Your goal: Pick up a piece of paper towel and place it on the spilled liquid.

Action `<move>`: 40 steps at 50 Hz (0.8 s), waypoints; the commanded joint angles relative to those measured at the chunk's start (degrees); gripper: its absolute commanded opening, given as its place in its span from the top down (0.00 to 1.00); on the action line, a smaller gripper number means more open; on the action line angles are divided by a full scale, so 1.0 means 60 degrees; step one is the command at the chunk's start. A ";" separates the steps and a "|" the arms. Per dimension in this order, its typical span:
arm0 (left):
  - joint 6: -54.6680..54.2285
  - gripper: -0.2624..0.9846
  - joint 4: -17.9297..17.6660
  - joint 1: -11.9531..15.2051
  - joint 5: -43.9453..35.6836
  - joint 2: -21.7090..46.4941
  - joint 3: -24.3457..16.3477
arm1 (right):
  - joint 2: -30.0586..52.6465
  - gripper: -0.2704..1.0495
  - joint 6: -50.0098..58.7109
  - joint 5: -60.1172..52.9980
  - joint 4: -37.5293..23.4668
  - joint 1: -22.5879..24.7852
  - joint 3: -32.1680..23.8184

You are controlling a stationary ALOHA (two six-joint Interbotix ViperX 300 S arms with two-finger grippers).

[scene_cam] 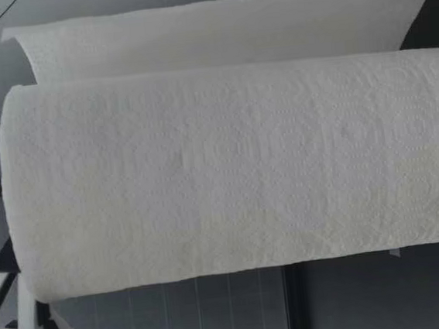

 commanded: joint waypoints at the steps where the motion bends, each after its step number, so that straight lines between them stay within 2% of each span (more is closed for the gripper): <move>1: -0.0015 0.67 -0.0044 0.0073 0.0146 0.0088 -0.0044 | 0.0410 0.68 0.0322 0.0132 -0.0117 0.0117 -0.0396; 4: 0.0000 0.67 -0.0044 0.0073 0.0146 0.0117 -0.0044 | 0.0791 0.60 0.0659 0.0190 -0.0103 0.0117 -0.0586; 11: -0.0015 0.67 -0.0044 0.0073 0.0161 0.0176 -0.0044 | 0.1421 0.35 0.1421 0.0498 -0.0117 0.0117 -0.1011; 15: -0.0015 0.67 -0.0044 0.0073 0.0176 0.0176 -0.0044 | 0.1729 0.25 0.2021 0.0967 -0.0117 0.0117 -0.1201; 29: -0.0029 0.67 -0.0059 0.0088 0.0161 0.0190 -0.0044 | 0.2520 0.25 0.4204 0.2534 -0.0688 0.0088 -0.1494; 40: -0.0073 0.67 -0.0059 0.0073 0.0176 0.0220 -0.0044 | 0.2637 0.25 0.4512 0.2578 -0.0820 -0.0337 -0.1479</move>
